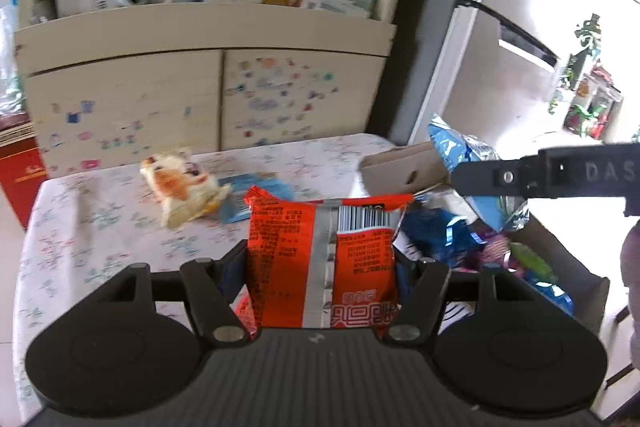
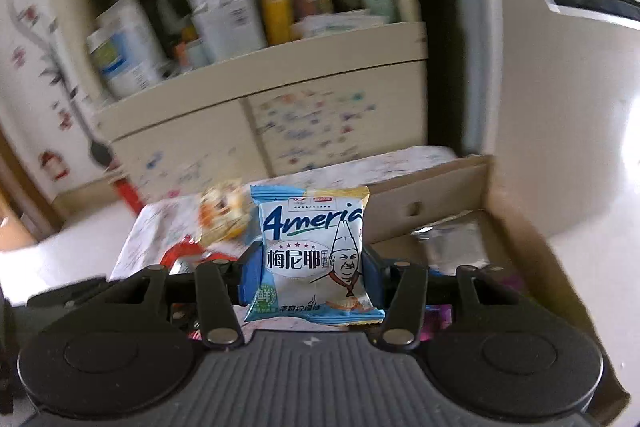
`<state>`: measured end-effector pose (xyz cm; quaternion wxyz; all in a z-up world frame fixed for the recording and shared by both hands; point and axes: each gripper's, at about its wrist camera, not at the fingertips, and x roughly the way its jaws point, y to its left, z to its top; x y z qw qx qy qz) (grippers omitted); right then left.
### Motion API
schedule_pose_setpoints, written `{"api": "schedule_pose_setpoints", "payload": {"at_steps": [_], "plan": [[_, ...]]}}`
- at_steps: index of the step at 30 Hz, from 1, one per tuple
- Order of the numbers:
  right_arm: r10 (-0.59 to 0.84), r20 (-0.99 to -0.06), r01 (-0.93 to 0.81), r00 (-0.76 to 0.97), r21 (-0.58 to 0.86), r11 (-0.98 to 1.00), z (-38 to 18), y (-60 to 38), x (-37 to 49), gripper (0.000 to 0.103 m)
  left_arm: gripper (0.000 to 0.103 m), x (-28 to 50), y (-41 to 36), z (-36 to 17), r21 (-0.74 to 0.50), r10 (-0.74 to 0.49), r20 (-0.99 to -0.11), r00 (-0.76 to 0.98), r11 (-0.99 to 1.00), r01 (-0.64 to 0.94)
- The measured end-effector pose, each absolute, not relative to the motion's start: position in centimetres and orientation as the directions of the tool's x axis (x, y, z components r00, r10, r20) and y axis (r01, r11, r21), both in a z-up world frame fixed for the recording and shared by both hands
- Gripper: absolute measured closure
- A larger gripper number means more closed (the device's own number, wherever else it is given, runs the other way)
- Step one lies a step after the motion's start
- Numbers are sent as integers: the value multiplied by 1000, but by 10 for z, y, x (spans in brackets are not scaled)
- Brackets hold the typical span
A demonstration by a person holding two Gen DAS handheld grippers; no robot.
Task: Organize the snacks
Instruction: 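Carry the red bag with the left tool while the right tool carries the Ameria bag to the box, then open both tools over the box to drop the red and Ameria bags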
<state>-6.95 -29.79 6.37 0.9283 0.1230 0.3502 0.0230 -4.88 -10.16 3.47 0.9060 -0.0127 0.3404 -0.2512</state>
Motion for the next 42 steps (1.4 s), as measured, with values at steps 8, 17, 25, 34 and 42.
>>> {"api": "schedule_pose_setpoints", "payload": {"at_steps": [8,17,25,34,42], "plan": [[45,-632,199,773,309,930,67,-334,-75,46,36,-42,-133,42,-214,-519,-599,610,837,503],[-31,-630,308,776,336,890,68,-355,-81,46,36,-34,-173,48,-189,-569,-583,580,789,585],[-118,-630,404,768,331,853,67,-374,-89,46,36,-36,-210,41,-216,-624,-583,520,737,641],[-140,-659,468,739,353,810,59,-385,-87,29,14,-53,-232,34,-209,-668,-566,483,683,700],[-93,-628,417,773,392,820,63,-376,-86,22,9,-46,-202,51,-220,-628,-558,542,742,633]]}}
